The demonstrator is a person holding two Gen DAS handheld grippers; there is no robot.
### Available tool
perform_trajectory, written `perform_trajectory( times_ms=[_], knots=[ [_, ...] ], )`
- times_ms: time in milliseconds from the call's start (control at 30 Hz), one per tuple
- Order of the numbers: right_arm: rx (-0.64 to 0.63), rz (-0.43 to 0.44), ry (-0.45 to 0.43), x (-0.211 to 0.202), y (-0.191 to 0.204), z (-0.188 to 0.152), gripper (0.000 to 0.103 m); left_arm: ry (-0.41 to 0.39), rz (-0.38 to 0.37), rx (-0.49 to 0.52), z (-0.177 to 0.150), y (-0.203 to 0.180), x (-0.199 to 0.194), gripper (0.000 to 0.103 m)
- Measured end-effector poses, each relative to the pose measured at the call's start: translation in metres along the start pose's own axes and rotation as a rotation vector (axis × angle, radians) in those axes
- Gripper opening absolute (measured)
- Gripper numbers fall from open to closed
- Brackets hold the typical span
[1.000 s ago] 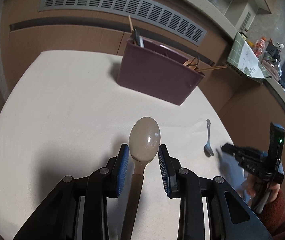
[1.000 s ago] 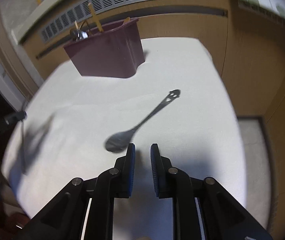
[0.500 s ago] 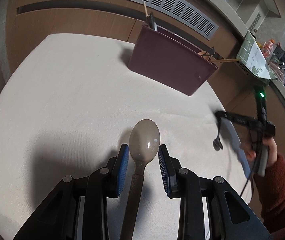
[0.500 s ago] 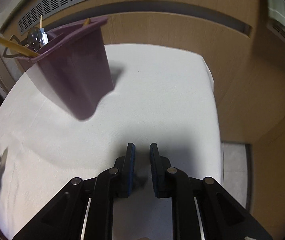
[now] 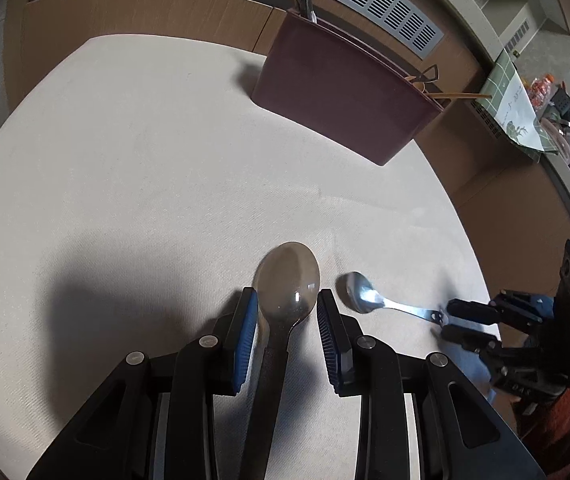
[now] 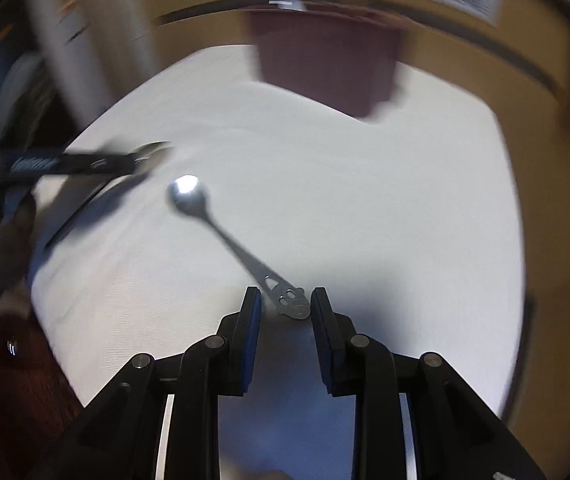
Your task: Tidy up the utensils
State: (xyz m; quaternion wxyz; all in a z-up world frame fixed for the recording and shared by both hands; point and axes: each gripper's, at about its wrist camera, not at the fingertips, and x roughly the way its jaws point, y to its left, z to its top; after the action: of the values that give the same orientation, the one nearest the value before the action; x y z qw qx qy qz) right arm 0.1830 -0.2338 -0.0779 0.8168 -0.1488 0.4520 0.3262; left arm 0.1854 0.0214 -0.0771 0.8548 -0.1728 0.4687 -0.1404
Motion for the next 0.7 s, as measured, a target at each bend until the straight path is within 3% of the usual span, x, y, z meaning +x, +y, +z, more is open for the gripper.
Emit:
perform_trajectory(
  times_ms=[200,333,567,633,700],
  knots=[
    [-0.288,0.034,0.004,0.026,0.037,0.029,0.023,-0.025,0.02,-0.022,0.001,0.011,-0.01,0.031],
    [-0.295,0.109,0.032,0.046,0.041,0.055,0.027,-0.031,0.029,-0.045,0.002,0.021,-0.014,0.031],
    [-0.302,0.161,0.072,0.064,0.056,0.079,0.046,-0.024,0.022,-0.053,0.001,0.023,-0.013,0.031],
    [-0.328,0.144,0.048,0.056,0.065,0.074,0.047,-0.024,0.02,-0.046,0.0,0.022,-0.012,0.031],
    [-0.334,0.132,0.027,0.057,0.069,0.074,0.04,-0.026,0.021,-0.038,0.0,0.02,-0.013,0.031]
  ],
)
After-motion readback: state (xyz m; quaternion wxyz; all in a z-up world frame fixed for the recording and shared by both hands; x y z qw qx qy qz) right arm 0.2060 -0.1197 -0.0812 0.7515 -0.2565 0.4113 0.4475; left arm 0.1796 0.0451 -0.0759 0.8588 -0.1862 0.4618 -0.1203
